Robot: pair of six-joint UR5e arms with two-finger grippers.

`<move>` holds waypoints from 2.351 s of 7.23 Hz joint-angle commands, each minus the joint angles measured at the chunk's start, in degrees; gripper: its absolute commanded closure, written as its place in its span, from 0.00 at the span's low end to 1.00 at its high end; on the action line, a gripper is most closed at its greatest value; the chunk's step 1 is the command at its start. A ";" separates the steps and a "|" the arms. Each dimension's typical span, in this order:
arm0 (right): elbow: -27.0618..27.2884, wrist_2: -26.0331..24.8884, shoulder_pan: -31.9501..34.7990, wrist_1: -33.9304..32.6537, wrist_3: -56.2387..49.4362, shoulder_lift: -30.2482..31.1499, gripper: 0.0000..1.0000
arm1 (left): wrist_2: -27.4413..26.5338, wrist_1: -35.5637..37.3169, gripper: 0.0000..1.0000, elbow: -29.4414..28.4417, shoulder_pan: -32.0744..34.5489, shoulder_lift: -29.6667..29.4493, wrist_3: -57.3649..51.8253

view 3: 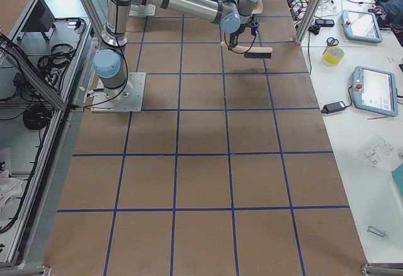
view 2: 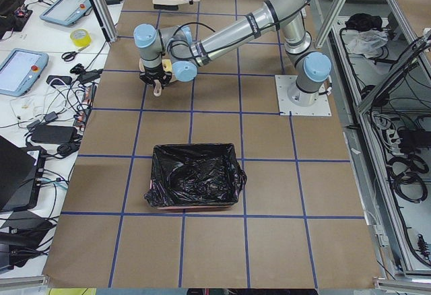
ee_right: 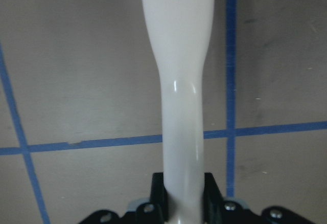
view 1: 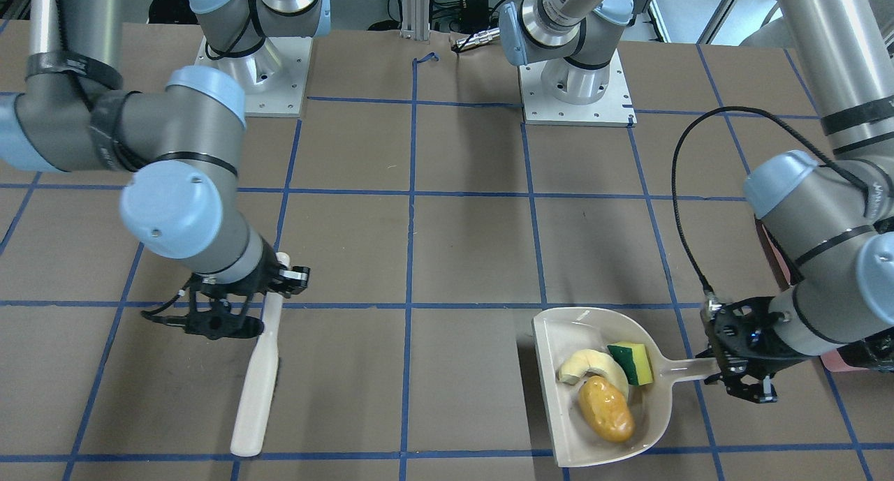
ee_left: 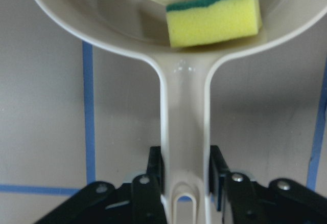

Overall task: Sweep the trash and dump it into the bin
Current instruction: 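Lift the loaded dustpan with the left gripper while the right gripper returns the brush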

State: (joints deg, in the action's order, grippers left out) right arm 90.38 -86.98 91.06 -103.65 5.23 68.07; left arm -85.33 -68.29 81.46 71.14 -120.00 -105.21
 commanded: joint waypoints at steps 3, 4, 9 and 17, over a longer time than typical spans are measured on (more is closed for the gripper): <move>5.07 -0.47 -19.30 -4.42 -21.47 1.38 1.00 | 2.62 -14.03 1.00 -7.53 -14.76 1.35 -14.53; 5.16 -0.74 -21.34 -5.32 -26.62 -0.20 1.00 | 2.28 -18.41 1.00 -9.98 -18.37 1.52 -18.24; 5.77 -3.02 -23.91 -4.72 -27.38 -1.97 1.00 | -4.22 -23.93 1.00 -23.53 -32.53 -2.86 -42.76; 7.79 -3.11 -25.05 -4.19 -27.29 -0.13 1.00 | -15.36 -15.56 1.00 -27.49 -35.55 -6.13 -49.21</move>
State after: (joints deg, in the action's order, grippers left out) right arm 98.17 -90.15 66.01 -107.98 -22.09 67.75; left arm -97.86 -84.77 53.82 35.05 -126.65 -154.37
